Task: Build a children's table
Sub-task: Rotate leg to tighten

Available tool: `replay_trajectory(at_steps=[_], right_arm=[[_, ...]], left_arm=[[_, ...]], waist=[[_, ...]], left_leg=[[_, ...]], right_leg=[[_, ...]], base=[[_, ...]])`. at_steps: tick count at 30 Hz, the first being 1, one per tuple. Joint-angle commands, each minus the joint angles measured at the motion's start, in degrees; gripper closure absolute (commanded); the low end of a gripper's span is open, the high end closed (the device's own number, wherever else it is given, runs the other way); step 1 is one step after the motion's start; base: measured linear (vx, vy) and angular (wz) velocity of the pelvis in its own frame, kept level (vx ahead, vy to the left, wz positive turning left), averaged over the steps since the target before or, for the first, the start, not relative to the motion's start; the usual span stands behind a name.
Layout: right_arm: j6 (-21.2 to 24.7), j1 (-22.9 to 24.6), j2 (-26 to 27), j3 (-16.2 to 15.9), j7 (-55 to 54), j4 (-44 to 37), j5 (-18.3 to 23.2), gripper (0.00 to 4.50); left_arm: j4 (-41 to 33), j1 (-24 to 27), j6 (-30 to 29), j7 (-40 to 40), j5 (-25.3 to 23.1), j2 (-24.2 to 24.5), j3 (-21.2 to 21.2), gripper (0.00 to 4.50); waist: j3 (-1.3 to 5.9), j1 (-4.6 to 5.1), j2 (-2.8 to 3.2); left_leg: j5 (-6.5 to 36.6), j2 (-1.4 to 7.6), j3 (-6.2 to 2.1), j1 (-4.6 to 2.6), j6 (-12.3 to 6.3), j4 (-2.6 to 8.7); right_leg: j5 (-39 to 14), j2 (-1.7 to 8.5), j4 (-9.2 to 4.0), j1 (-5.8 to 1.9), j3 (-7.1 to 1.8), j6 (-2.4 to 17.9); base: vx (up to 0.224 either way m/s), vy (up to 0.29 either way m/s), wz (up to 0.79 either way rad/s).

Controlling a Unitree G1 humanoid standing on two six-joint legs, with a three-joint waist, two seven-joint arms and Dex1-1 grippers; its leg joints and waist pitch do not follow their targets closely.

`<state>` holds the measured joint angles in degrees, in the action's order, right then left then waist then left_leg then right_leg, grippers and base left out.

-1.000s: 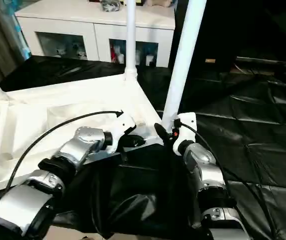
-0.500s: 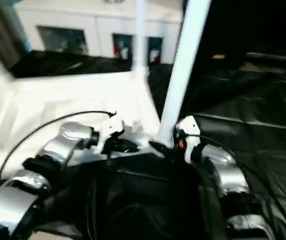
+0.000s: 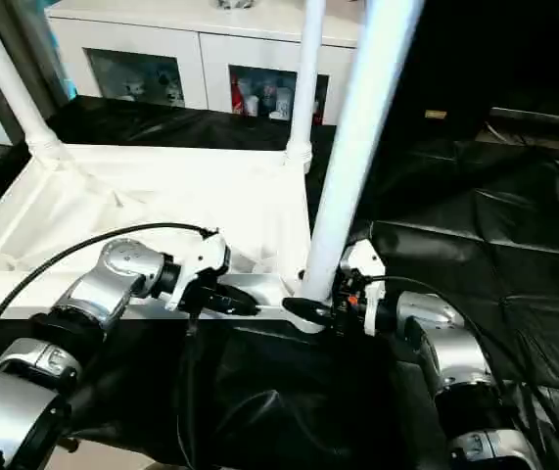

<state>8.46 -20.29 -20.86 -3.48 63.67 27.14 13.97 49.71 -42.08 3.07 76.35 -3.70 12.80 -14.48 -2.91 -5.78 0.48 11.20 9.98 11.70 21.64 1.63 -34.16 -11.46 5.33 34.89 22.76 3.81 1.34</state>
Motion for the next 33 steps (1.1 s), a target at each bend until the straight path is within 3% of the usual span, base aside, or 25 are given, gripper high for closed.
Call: replay_trajectory(at_steps=[1, 5, 6, 10, 12, 14, 15, 17, 18, 24, 28, 30, 33], right_arm=[[1.35, 0.99, 1.83, -1.20, -3.02, 0.81, -0.83, 1.73], [-0.07, 0.13, 5.37, -0.07, -13.36, 4.70, -3.66, 1.78], [-0.44, -0.31, 6.27, 0.31, -16.25, 6.07, -4.35, 1.78], [-1.09, -3.54, 12.09, 4.75, -35.36, 13.33, -5.95, 1.78], [-1.01, -4.38, 14.06, 6.33, -40.42, 15.09, -5.58, 1.79], [-1.64, -5.15, 16.74, 5.95, -43.33, 15.83, -6.18, 1.79], [-1.84, -5.37, 17.25, 5.57, -43.75, 16.00, -6.60, 1.79], [-2.89, -5.87, 18.26, 4.83, -43.00, 16.37, -6.86, 1.79], [-4.34, -6.22, 18.80, 4.02, -40.87, 16.20, -6.80, 1.45], [-7.12, -6.44, 16.59, 1.93, -34.18, 14.59, -6.84, 0.89], [-5.21, -5.28, 11.97, 1.02, -23.81, 11.83, -4.59, 0.89], [-5.20, -3.85, 8.38, -0.64, -17.03, 9.21, -4.29, 0.89], [-4.08, -2.85, 5.15, -0.85, -11.88, 7.13, -3.76, 0.89]], left_arm=[[0.85, -0.86, -0.39, -5.99, -0.25, -1.70, 0.66, 4.50], [3.45, -2.77, -0.94, -14.47, -0.67, -3.77, 2.53, 4.50], [3.96, -3.16, -1.17, -16.22, -0.81, -4.27, 2.81, 4.50], [7.11, -5.52, -2.42, -27.45, -1.56, -7.20, 4.32, 4.50], [8.36, -6.39, -2.70, -31.86, -1.63, -8.32, 5.00, 4.50], [9.55, -7.21, -2.42, -36.76, -1.94, -10.19, 5.32, 4.50], [9.81, -7.35, -2.34, -37.35, -1.95, -10.59, 5.32, 4.50], [10.16, -7.46, -2.12, -37.80, -2.04, -11.36, 5.09, 4.50], [10.27, -7.34, -1.70, -37.09, -2.26, -11.89, 4.62, 4.50], [10.77, -7.13, 0.18, -32.69, -2.36, -11.10, 3.72, 4.50], [10.07, -6.20, 2.64, -25.98, -2.11, -8.91, 2.62, 4.50], [8.83, -5.23, 3.52, -20.33, -1.42, -7.40, 1.99, 4.50], [7.07, -3.92, 3.22, -12.81, -0.47, -5.51, 0.99, 4.50]], waist=[[3.37, -0.12, -0.52], [3.08, 0.21, -0.49], [2.83, 0.59, -0.51], [2.67, 1.70, -0.17], [2.83, 2.07, -0.29], [2.90, 2.14, 0.05], [2.80, 2.29, -0.22], [2.92, 2.30, -0.13], [3.00, 2.19, -0.12], [2.99, 2.24, -0.25], [2.94, 2.49, -0.38], [3.00, 2.18, -0.51], [3.35, 1.74, -0.32]], left_leg=[[9.57, 3.99, -1.67, -1.01, -3.44, 4.34], [12.46, 3.85, -1.77, -1.29, -1.93, 4.62], [15.01, 3.76, -2.08, -1.44, -0.58, 4.98], [19.27, 3.73, -2.66, -1.81, 2.05, 5.53], [19.04, 3.69, -2.58, -1.95, 2.26, 5.63], [18.17, 3.71, -2.36, -2.09, 1.82, 5.58], [18.16, 3.60, -2.24, -1.93, 1.19, 5.59], [17.28, 3.51, -2.18, -1.62, 0.31, 5.51], [16.57, 3.54, -2.13, -1.64, -0.22, 5.44], [15.48, 3.56, -2.19, -1.15, -1.88, 5.39], [15.70, 3.55, -2.13, -1.23, -2.54, 5.29], [14.41, 3.61, -1.97, -1.19, -3.78, 5.09], [10.36, 3.96, -1.90, -0.95, -4.87, 4.88]], right_leg=[[-7.89, 4.50, -4.12, -2.61, -2.68, 13.80], [-13.62, 4.59, -4.90, -2.26, -2.75, 12.60], [-18.59, 4.69, -5.43, -2.15, -2.71, 11.30], [-25.23, 4.72, -6.08, -1.80, -2.70, 8.89], [-22.64, 4.49, -6.08, -1.82, -2.69, 9.12], [-18.97, 4.37, -6.00, -1.72, -2.78, 9.95], [-17.90, 4.27, -6.01, -1.89, -2.78, 10.29], [-16.74, 4.46, -5.92, -2.21, -2.85, 10.61], [-15.99, 4.48, -5.88, -2.23, -2.86, 10.66], [-15.95, 4.49, -5.76, -2.65, -2.72, 10.58], [-16.53, 4.41, -5.93, -2.64, -2.72, 10.90], [-14.95, 4.42, -5.83, -2.79, -2.81, 11.21], [-8.67, 4.33, -4.78, -3.09, -2.55, 13.25]], base=[[0.000, 0.000, 0.00], [0.000, 0.000, 0.00], [0.000, 0.000, 0.00], [0.000, 0.000, 0.00], [0.000, 0.000, 0.00], [0.000, 0.000, 0.00], [0.000, 0.000, 0.00], [0.000, 0.000, 0.00], [0.000, 0.000, 0.00], [0.000, 0.000, 0.00], [0.000, 0.000, 0.00], [0.000, 0.000, 0.00], [0.000, 0.000, 0.00]])
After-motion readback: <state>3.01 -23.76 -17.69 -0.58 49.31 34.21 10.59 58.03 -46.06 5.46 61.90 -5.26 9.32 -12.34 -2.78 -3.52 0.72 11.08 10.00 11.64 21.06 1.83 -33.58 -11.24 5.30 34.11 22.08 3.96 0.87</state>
